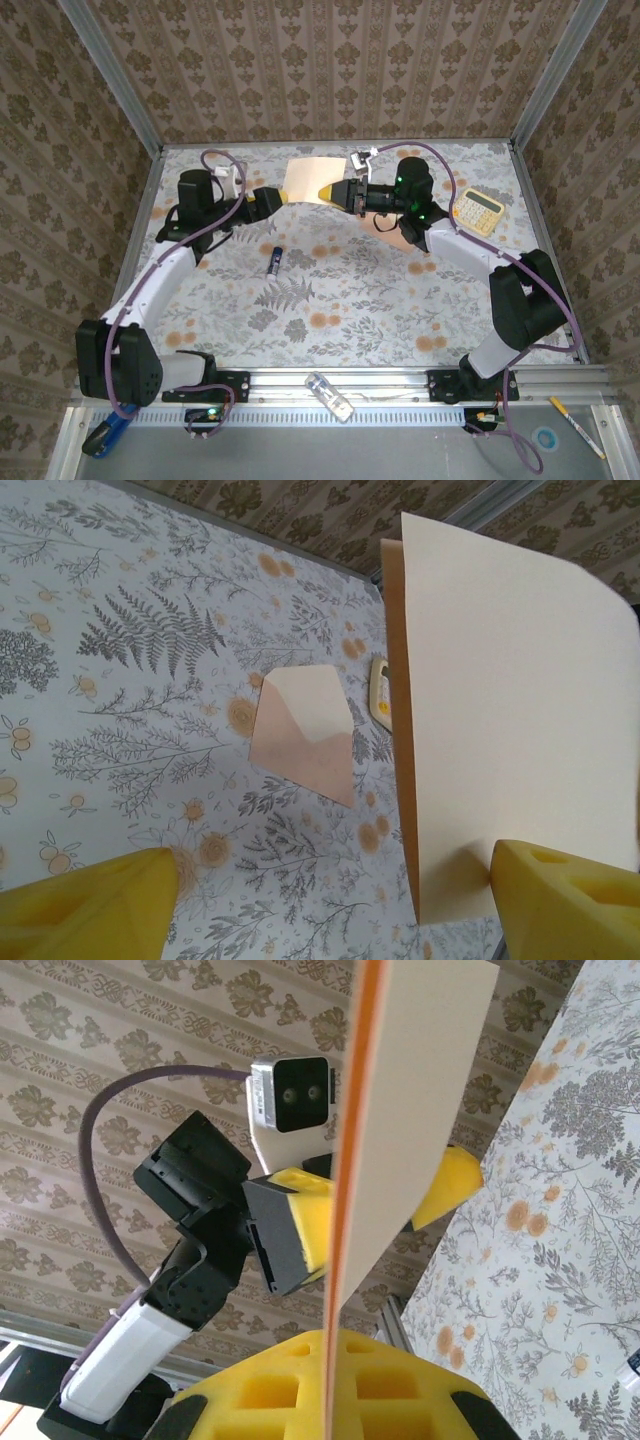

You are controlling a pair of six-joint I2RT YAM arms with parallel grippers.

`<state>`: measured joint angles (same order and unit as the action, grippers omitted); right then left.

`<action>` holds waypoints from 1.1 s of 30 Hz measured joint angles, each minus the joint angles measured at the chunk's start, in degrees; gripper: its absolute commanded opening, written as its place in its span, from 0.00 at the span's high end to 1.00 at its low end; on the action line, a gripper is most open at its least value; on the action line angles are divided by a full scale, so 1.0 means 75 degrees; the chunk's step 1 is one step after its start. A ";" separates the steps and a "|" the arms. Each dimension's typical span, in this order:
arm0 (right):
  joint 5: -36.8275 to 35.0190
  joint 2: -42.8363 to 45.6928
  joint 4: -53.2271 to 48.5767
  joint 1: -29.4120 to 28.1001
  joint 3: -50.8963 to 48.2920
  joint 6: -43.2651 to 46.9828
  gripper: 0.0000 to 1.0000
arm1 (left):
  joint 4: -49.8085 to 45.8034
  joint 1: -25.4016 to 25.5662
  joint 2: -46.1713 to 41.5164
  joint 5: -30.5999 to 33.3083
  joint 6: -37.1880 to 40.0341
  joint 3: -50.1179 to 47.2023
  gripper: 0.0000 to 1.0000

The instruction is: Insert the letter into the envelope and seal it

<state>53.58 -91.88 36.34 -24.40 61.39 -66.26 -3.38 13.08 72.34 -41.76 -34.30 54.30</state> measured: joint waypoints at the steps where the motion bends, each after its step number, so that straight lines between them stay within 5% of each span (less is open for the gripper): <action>1: 0.0000 0.0000 0.0047 -0.0003 0.0000 -0.0032 1.00 | 0.0009 0.0000 0.0029 -0.0003 0.0000 -0.0003 0.19; 33: -0.0093 -0.0813 0.1306 -0.0367 0.0000 -0.0746 1.00 | 0.1684 0.0691 0.0778 -0.0577 -0.1259 0.0201 0.25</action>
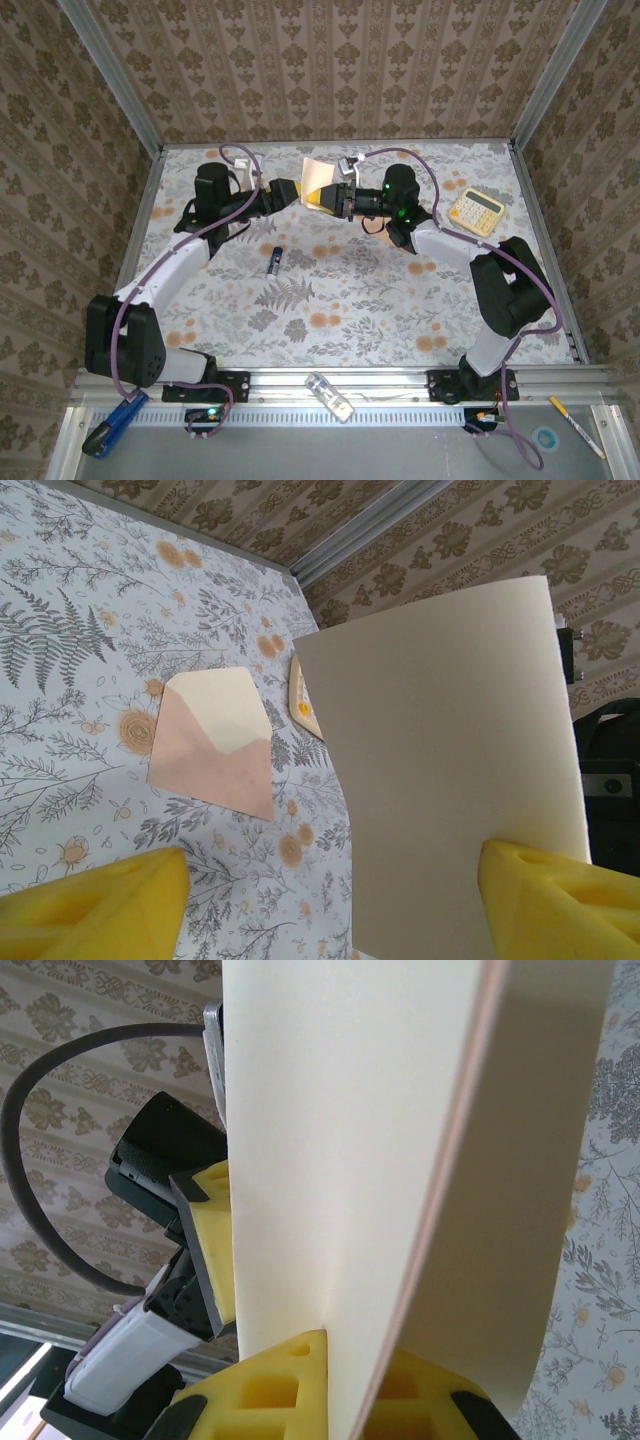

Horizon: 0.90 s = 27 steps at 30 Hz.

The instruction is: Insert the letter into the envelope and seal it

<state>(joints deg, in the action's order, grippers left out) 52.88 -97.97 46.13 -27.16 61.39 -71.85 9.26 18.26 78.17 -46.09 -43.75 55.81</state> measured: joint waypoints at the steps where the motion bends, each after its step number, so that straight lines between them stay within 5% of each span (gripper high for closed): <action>1: 0.0003 0.0000 0.0006 0.0000 0.0000 0.0000 1.00 | -0.0038 -0.0020 -0.0029 0.0000 0.0017 0.0000 0.25; 12: 0.0000 -0.0003 -0.0233 0.0035 -0.0134 0.0102 1.00 | -0.0921 -0.0749 -0.0892 -0.0154 0.0530 0.0079 0.25; 27: 0.0000 -0.0154 -0.0227 -0.0114 -0.0055 0.0093 1.00 | -0.0720 -0.0061 -0.0347 -0.0443 0.0443 0.0140 0.25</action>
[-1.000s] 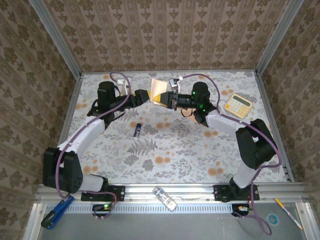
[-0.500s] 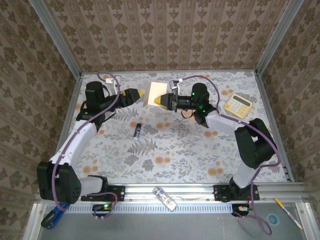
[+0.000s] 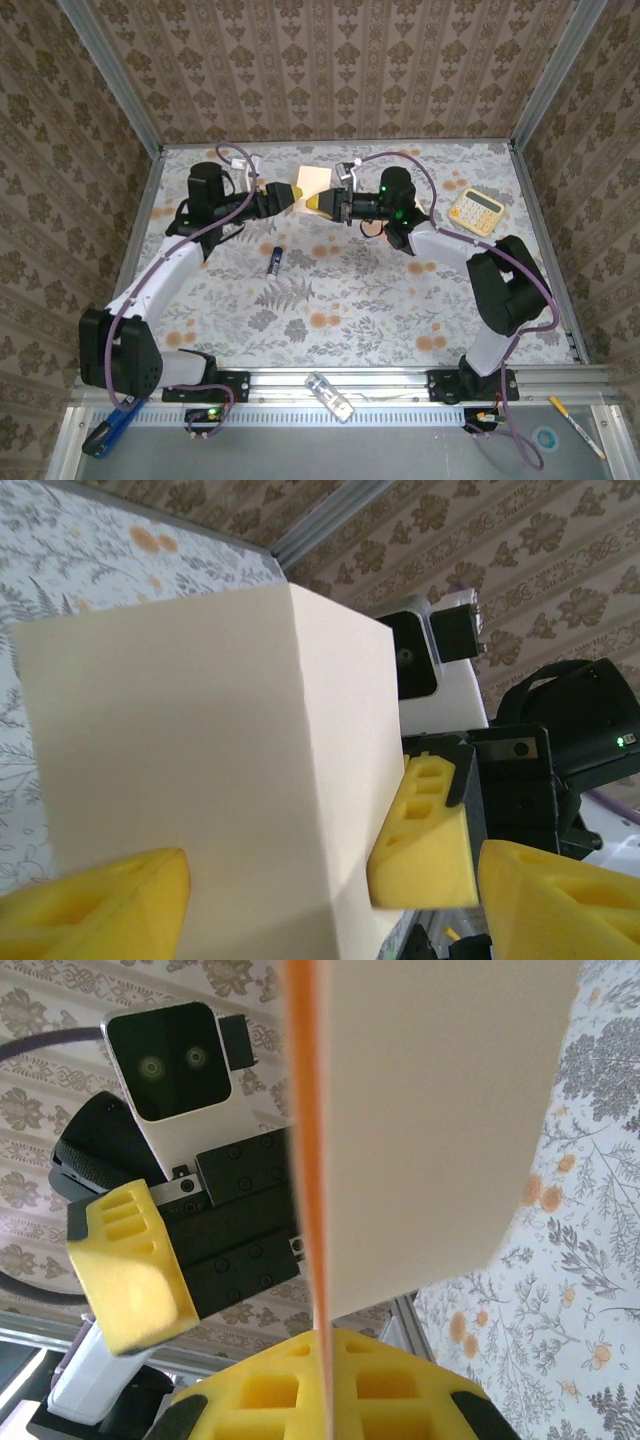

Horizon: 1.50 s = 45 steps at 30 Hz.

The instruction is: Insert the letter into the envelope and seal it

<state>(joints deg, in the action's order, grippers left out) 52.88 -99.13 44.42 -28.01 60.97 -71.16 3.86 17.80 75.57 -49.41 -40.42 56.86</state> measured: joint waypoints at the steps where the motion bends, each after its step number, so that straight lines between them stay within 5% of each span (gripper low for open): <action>1: 0.0000 -0.0038 0.0003 -0.0035 0.0017 -0.0003 1.00 | 0.0052 0.0052 0.0087 -0.0020 -0.0050 0.0026 0.25; 12: -0.0003 -0.0280 0.0114 -0.0122 0.0061 -0.0122 1.00 | 0.0787 0.0175 0.0321 -0.0079 -0.0516 0.0192 0.28; 32: 0.0000 -0.0300 0.0286 -0.0122 0.0061 -0.0117 1.00 | 0.0799 0.0137 0.0323 -0.0128 -0.0653 0.0210 0.93; 45: -0.0003 -0.0274 0.0020 -0.0122 0.0093 0.0213 1.00 | 0.0740 -0.0119 0.0332 -0.0227 -0.0647 0.0207 0.92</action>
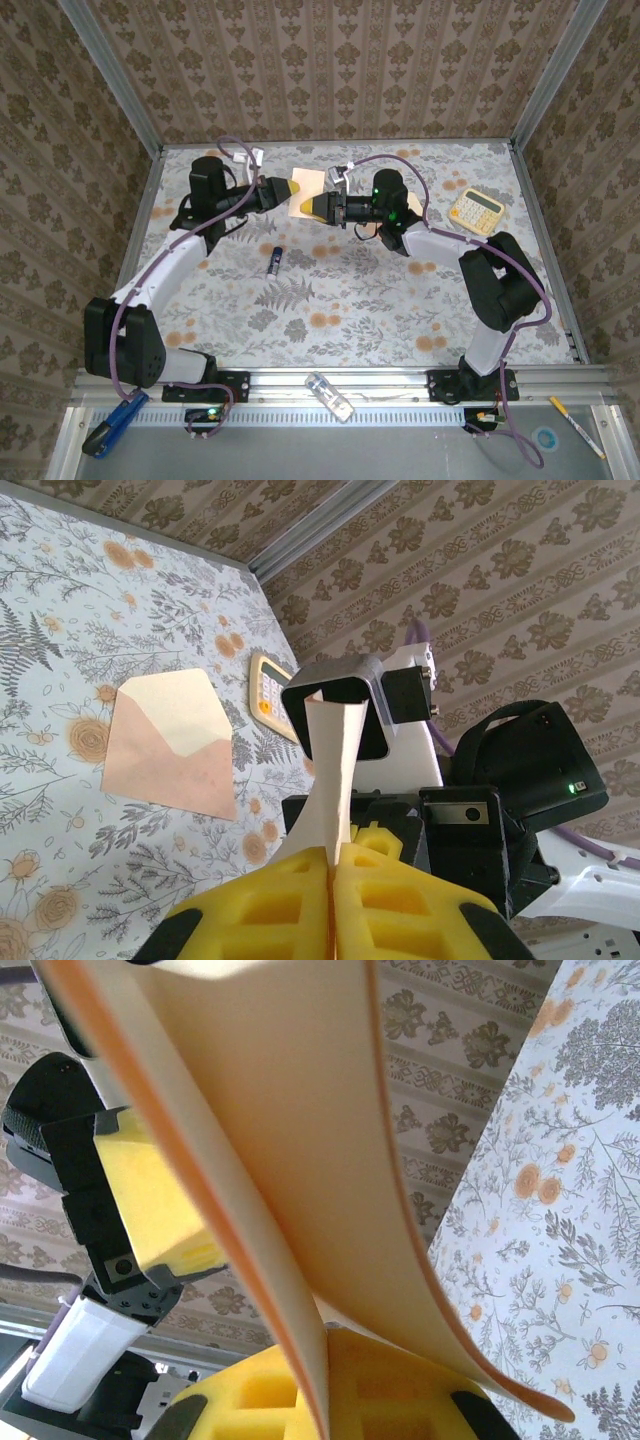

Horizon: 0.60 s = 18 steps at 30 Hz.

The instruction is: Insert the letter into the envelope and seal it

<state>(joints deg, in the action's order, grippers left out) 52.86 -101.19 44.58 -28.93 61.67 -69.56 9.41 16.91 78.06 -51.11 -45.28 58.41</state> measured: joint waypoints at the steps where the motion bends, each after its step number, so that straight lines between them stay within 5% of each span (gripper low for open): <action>1: -0.0003 0.0000 -0.0009 0.0000 0.0000 0.0029 1.00 | 0.0000 -0.0032 0.0000 -0.0017 0.0000 0.0000 0.94; 13: -0.0003 0.0128 -0.0539 0.0009 0.0009 0.0309 1.00 | 0.0035 -0.0268 0.0000 -0.0178 -0.0003 0.0000 1.00; 16: -0.0003 0.0128 -0.0609 0.0009 0.0009 0.0309 1.00 | 0.0093 -0.0268 0.0000 -0.0198 0.0020 0.0000 0.70; 18: 0.0000 0.0128 -0.0664 0.0009 0.0009 0.0309 1.00 | 0.0032 -0.0268 -0.0003 -0.0195 0.0108 0.0003 0.62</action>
<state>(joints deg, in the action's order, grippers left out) 52.86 -100.22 39.59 -28.86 61.73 -67.24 9.65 14.90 78.04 -52.58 -44.47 58.43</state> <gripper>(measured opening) 0.064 0.318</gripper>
